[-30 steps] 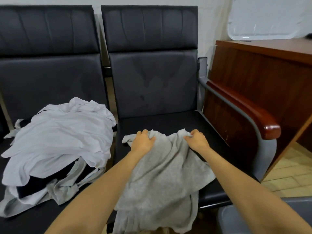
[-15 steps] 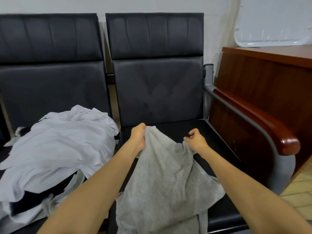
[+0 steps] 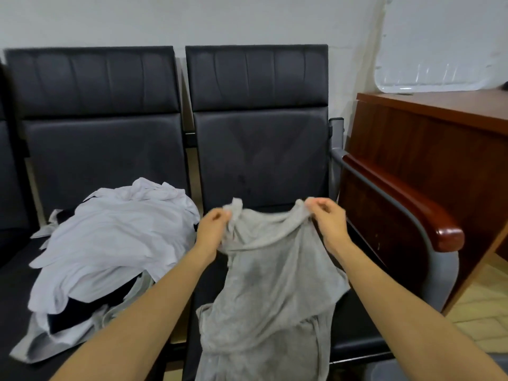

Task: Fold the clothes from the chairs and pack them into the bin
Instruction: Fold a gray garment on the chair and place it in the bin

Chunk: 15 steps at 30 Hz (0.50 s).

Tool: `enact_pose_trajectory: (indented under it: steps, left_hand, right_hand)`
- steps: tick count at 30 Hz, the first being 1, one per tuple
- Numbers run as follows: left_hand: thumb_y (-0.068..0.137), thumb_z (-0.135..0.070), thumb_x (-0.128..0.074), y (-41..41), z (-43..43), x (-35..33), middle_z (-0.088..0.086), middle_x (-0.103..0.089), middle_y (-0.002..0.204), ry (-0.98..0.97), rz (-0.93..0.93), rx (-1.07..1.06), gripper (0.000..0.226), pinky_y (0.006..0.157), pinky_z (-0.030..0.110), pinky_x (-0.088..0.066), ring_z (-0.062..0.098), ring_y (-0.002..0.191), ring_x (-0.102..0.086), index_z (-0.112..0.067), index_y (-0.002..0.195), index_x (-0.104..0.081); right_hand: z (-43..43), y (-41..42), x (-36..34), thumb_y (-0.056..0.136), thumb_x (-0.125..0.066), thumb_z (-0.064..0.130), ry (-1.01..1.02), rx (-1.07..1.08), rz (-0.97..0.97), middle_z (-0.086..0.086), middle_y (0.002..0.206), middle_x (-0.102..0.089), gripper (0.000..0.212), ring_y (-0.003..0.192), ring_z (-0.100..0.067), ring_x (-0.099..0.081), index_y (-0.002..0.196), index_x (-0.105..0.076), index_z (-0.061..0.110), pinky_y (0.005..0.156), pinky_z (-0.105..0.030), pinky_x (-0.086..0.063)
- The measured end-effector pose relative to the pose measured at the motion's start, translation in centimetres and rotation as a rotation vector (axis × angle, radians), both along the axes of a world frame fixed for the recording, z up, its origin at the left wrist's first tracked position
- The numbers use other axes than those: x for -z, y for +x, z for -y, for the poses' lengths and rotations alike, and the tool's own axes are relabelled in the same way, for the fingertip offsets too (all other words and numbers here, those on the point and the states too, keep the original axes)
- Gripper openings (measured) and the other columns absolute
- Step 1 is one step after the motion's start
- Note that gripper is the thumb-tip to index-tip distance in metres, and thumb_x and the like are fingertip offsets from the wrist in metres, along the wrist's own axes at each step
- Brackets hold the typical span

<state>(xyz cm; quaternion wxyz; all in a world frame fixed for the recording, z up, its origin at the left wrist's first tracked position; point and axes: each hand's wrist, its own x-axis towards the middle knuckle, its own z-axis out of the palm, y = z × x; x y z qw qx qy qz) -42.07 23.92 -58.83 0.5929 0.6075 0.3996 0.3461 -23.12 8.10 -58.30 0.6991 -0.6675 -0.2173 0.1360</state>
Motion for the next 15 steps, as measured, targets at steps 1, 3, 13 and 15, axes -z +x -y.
enact_pose_trajectory:
  steps: [1, 3, 13, 15]
  left_hand:
    - [0.095, -0.020, -0.050, -0.5, 0.1, -1.1, 0.002, -0.059, 0.085, -0.058, 0.182, 0.014, 0.020, 0.072, 0.031, -0.044, 0.018, 0.082, -0.054, -0.016, 0.077, -0.059]
    - [0.096, -0.020, -0.044, -1.7, 0.3, -2.4, 0.001, -0.068, 0.081, -0.198, 0.412, 0.095, 0.026, 0.075, 0.030, -0.049, 0.017, 0.082, -0.062, -0.013, 0.080, -0.063]
    - [0.089, -0.029, -0.066, -7.2, 2.4, 5.8, 0.002, -0.063, 0.084, 0.269, -0.614, 0.261, 0.018, 0.077, 0.027, -0.052, 0.018, 0.084, -0.062, -0.015, 0.080, -0.058]
    - [0.085, -0.042, -0.068, -7.0, 4.8, 5.7, -0.002, -0.061, 0.088, 0.348, -0.569, 0.305, 0.028, 0.068, 0.016, -0.046, 0.012, 0.083, -0.060, -0.015, 0.087, -0.061]
  right_hand:
    - [0.6, -0.1, -1.1, 0.090, -0.066, 0.025, 0.102, 0.001, -0.028, 0.002, 0.079, -0.066, 0.017, 0.083, -0.014, -0.062, 0.074, -0.065, 0.017, 0.078, -0.029, -0.051]
    - [2.3, -0.2, -2.4, 0.094, -0.059, 0.031, 0.162, -0.035, -0.027, 0.007, 0.070, -0.061, 0.029, 0.075, -0.007, -0.055, 0.070, -0.059, 0.014, 0.075, -0.025, -0.045]
    - [6.6, -0.7, 3.8, 0.091, -0.062, 0.027, -0.802, -0.267, 0.306, -0.003, 0.096, -0.068, 0.010, 0.088, -0.015, -0.063, 0.093, -0.068, 0.019, 0.065, -0.020, -0.045]
    - [6.1, -1.8, 4.7, 0.090, -0.062, 0.028, -0.763, -0.319, 0.390, -0.005, 0.098, -0.065, 0.011, 0.088, -0.014, -0.060, 0.095, -0.066, 0.019, 0.064, -0.017, -0.043]
